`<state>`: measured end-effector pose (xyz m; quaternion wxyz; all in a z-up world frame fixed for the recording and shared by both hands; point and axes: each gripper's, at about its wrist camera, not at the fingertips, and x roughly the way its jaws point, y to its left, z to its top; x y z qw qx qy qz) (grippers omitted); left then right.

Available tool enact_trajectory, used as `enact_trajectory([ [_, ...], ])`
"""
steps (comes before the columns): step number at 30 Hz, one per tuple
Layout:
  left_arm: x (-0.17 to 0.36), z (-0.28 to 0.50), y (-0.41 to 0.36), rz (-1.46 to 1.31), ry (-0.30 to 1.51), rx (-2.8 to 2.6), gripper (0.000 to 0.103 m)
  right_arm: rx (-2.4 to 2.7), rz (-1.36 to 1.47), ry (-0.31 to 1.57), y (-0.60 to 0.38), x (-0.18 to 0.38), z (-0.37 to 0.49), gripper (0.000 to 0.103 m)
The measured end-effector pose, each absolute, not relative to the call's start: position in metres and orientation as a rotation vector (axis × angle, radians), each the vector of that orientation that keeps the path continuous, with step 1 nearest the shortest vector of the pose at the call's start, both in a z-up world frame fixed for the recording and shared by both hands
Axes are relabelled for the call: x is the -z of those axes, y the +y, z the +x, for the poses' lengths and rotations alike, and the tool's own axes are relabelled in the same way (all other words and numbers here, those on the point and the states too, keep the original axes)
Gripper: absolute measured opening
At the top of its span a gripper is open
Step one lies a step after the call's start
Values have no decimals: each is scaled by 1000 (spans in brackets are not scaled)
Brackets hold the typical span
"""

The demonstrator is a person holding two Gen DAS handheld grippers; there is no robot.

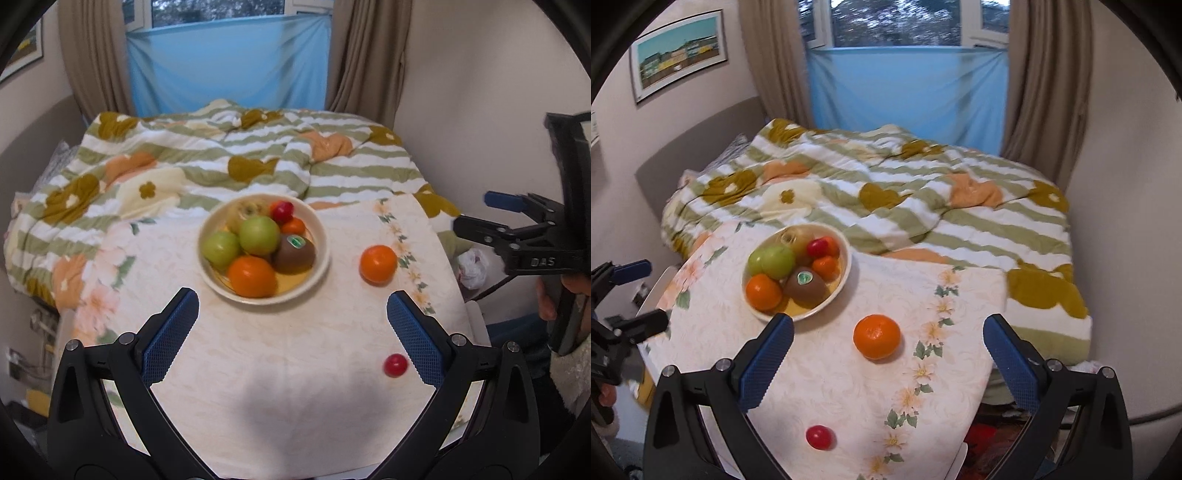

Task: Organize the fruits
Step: 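Move the left tool to the other red tomato and close on it, then grasp the large orange with the right tool while the left tool lifts the tomato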

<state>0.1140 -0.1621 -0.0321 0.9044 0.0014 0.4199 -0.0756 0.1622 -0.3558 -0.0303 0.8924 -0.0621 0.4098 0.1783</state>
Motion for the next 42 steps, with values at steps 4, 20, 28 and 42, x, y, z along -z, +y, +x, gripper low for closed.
enact_trajectory([
  [4,60,116,-190,17,924,191,103,-451,-139,878,-365,54,179,102],
  [20,170,102,-268,11,1144,342,88,-645,-226,968,-362,130,223,102],
  [28,192,104,-282,19,1177,323,58,-707,-266,1008,-360,159,230,102],
  [42,191,100,-282,13,1184,269,41,-799,-335,1033,-335,174,235,87],
])
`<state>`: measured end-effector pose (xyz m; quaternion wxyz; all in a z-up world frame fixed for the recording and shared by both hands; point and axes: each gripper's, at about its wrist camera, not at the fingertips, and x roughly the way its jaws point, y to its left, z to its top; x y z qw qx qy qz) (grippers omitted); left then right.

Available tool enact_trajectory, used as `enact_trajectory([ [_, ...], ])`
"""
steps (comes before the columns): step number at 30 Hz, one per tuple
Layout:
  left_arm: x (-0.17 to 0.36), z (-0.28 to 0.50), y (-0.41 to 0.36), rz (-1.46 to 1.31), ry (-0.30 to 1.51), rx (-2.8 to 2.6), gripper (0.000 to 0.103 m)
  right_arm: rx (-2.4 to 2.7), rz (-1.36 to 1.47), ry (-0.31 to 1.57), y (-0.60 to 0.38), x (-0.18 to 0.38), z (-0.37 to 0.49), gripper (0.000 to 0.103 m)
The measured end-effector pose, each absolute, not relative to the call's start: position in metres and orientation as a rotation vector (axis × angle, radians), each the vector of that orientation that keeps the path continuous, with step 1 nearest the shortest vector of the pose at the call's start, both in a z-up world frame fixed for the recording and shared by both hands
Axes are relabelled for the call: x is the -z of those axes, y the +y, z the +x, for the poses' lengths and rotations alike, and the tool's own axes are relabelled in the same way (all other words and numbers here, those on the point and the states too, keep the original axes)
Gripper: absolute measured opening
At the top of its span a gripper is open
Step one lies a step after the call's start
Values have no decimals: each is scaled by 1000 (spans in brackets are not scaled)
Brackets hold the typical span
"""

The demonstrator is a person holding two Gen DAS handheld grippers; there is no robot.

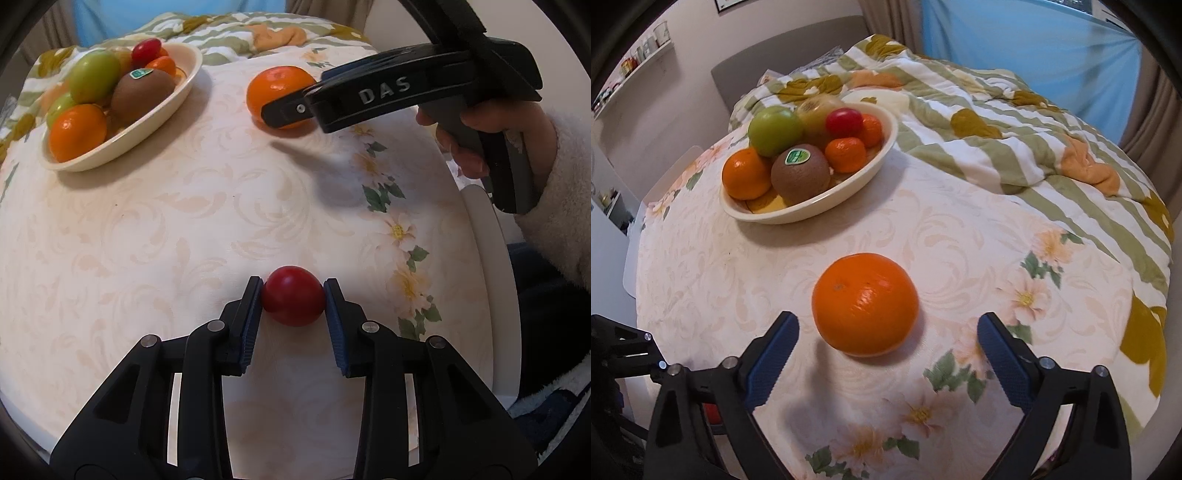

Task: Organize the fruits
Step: 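Grasp the large orange with the right tool while the left tool lifts the tomato, then lower the tomato into the bowl and open the left tool while the right tool carries the orange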

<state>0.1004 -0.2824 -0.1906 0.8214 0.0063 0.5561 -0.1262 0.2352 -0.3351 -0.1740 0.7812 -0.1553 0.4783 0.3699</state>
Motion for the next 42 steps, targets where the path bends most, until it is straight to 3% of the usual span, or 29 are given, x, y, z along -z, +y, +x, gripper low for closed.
enact_trajectory([
  [12,190,99,-266,0,1179,204,41,-841,-373,1057,-324,181,235,55],
  [27,170,101,-241,-16,1132,141,40,-822,-342,1033,-328,160,227,55],
  [42,97,111,-196,-25,962,78,40,-758,-283,924,-323,79,206,55],
])
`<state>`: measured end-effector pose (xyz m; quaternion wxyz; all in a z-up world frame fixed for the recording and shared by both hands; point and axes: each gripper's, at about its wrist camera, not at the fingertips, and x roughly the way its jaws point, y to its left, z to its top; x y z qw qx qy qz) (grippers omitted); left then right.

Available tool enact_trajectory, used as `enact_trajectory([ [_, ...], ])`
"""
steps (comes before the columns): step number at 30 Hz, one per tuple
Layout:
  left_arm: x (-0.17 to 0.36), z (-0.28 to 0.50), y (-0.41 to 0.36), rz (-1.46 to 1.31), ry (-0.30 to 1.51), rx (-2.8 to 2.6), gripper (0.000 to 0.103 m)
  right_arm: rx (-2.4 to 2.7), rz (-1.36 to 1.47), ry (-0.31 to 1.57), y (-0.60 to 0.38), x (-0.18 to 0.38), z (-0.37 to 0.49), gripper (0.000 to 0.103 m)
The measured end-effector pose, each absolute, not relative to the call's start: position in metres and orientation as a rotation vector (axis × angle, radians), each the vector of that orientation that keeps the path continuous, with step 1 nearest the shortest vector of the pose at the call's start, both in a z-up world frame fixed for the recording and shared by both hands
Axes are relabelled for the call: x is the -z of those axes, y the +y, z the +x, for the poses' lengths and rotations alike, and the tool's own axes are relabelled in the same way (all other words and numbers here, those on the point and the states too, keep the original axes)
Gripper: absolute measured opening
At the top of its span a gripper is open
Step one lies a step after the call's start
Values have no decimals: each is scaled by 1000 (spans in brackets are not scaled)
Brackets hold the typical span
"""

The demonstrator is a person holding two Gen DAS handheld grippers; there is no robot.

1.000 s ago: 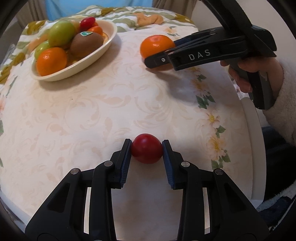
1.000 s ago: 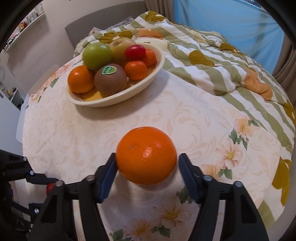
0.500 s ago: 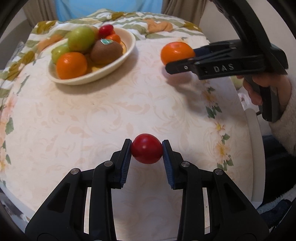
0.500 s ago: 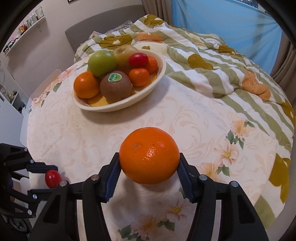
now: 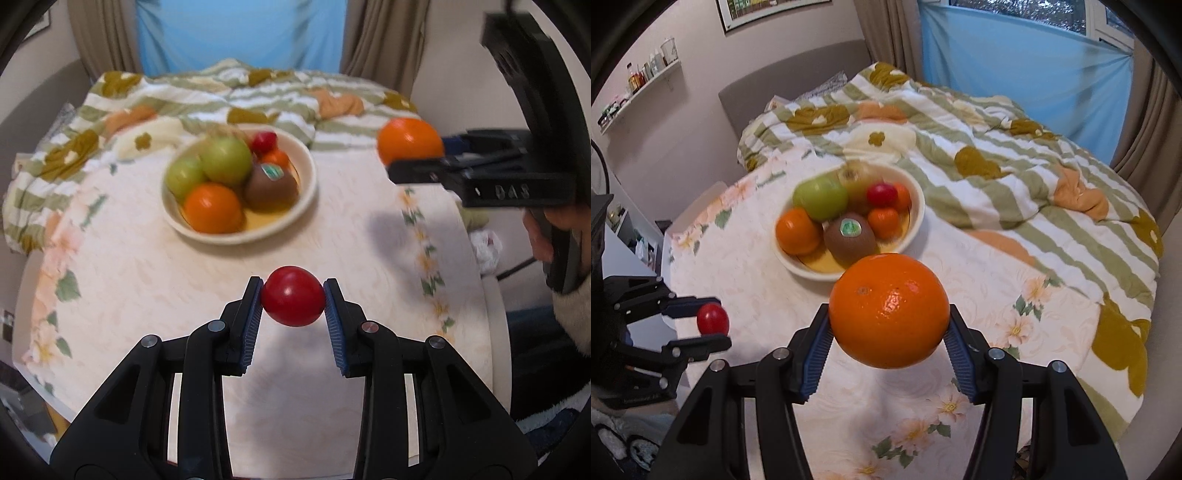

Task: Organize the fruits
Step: 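Lower the tomato into the bowl and open the left tool while the right tool carries the orange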

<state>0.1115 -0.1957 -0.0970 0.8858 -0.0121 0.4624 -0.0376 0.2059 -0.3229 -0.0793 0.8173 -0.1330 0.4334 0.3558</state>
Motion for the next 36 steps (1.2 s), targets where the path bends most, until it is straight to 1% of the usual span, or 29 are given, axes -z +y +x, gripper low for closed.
enact_trajectory([
  [9,55,139,-143,-39,849,113,40,-647,-234,880,-305,41,199,55],
  [17,45,183,-88,-27,824,224,40,-497,-123,889,-273,26,204,55],
  [27,62,254,-43,-7,853,353,40,-327,-23,908,-239,35,216,55],
  [36,106,312,-37,40,942,463,41,-183,93,921,-236,56,222,55],
])
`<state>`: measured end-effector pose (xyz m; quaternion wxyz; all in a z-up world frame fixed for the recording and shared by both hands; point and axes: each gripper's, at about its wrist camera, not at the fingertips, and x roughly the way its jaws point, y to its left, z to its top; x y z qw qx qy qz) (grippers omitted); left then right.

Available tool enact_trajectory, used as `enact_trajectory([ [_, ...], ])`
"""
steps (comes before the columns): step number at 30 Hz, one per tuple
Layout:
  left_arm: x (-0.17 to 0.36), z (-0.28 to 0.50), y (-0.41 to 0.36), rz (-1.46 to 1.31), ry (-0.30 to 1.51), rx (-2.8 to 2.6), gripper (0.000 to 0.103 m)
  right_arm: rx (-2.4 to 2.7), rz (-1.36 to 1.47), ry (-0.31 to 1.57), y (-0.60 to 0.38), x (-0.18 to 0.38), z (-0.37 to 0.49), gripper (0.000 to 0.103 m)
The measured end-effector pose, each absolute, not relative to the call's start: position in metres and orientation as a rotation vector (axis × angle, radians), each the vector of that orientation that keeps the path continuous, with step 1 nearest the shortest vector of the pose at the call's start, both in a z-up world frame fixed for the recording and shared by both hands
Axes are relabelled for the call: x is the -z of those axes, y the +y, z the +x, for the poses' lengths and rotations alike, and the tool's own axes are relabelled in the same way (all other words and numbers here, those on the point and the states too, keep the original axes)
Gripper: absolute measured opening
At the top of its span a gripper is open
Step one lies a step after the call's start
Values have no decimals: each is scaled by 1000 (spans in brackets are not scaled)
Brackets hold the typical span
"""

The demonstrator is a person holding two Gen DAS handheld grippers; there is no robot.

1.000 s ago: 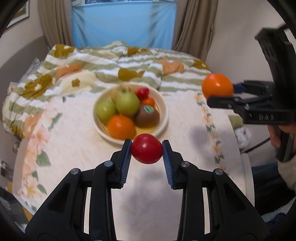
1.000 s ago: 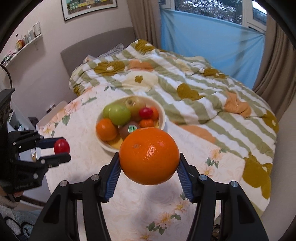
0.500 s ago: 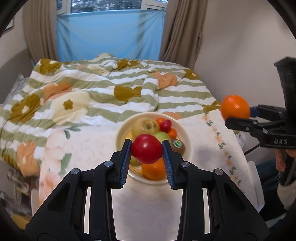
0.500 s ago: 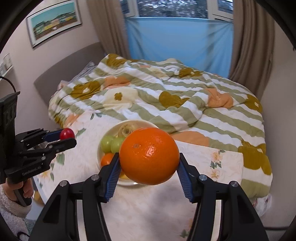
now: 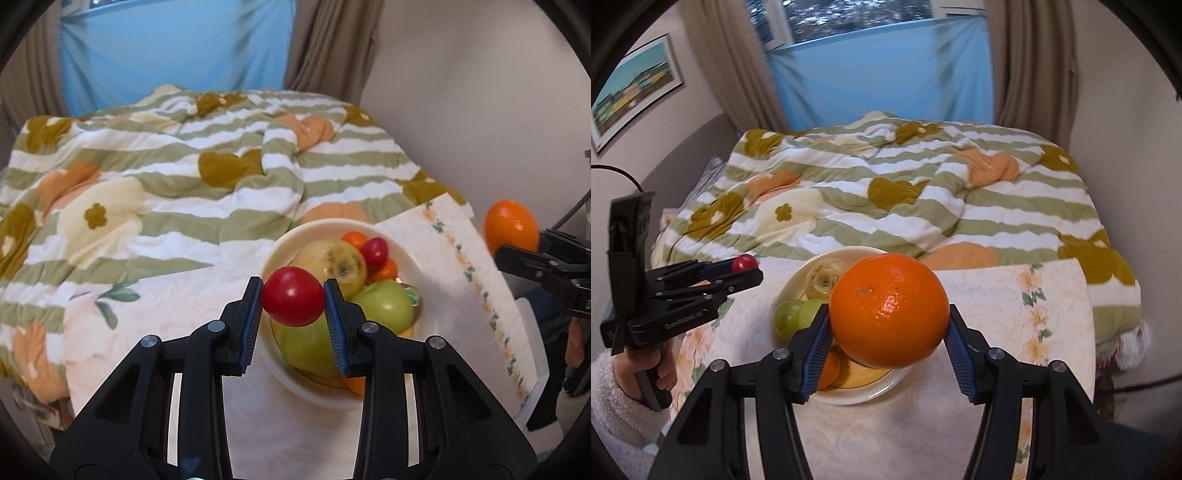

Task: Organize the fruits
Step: 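Lower the tomato into the bowl and open the left tool while the right tool carries the orange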

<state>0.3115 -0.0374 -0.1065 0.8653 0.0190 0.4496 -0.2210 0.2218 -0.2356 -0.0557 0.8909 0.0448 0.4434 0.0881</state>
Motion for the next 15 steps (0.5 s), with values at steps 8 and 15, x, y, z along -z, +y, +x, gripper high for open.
enact_trajectory([
  [8,136,340,-38,75,1003,512,41,-106,136,935,-238,70,227,55],
  [15,134,342,-35,83,994,496,103,-103,143,943,-236,70,228,55],
])
